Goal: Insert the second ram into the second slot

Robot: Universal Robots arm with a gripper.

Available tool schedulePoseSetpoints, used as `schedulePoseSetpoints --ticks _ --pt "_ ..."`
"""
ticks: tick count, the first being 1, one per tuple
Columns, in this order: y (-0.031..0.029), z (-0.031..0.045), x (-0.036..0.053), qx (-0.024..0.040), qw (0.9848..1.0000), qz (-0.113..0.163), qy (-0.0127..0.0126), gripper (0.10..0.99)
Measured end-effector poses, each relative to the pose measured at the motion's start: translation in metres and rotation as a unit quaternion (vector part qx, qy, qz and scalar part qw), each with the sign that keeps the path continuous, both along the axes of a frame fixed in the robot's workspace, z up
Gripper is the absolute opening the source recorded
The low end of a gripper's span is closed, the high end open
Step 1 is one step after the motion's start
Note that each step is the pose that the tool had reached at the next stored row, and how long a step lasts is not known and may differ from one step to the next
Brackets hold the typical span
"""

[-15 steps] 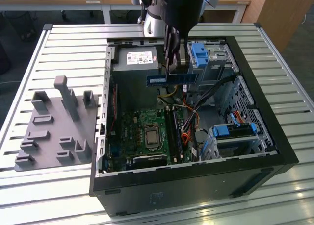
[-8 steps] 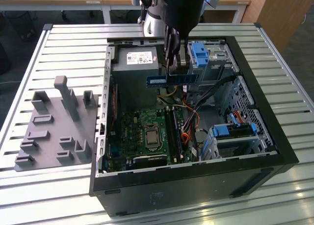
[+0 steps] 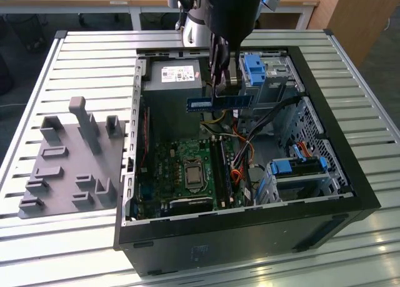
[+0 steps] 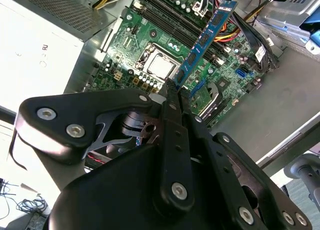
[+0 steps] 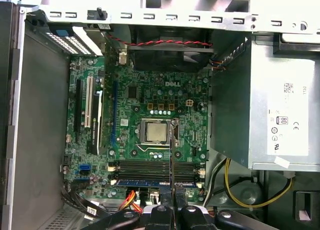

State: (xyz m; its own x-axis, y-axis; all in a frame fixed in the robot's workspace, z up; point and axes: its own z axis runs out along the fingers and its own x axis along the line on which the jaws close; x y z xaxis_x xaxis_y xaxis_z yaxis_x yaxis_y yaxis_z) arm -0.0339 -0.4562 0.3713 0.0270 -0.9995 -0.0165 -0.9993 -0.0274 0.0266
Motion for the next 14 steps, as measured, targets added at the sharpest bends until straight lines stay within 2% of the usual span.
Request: schedulePoseSetpoints --ticks 14 --pt "-0.0029 -0.0001 0.0 0.0 1.0 0.0 0.0 0.137"
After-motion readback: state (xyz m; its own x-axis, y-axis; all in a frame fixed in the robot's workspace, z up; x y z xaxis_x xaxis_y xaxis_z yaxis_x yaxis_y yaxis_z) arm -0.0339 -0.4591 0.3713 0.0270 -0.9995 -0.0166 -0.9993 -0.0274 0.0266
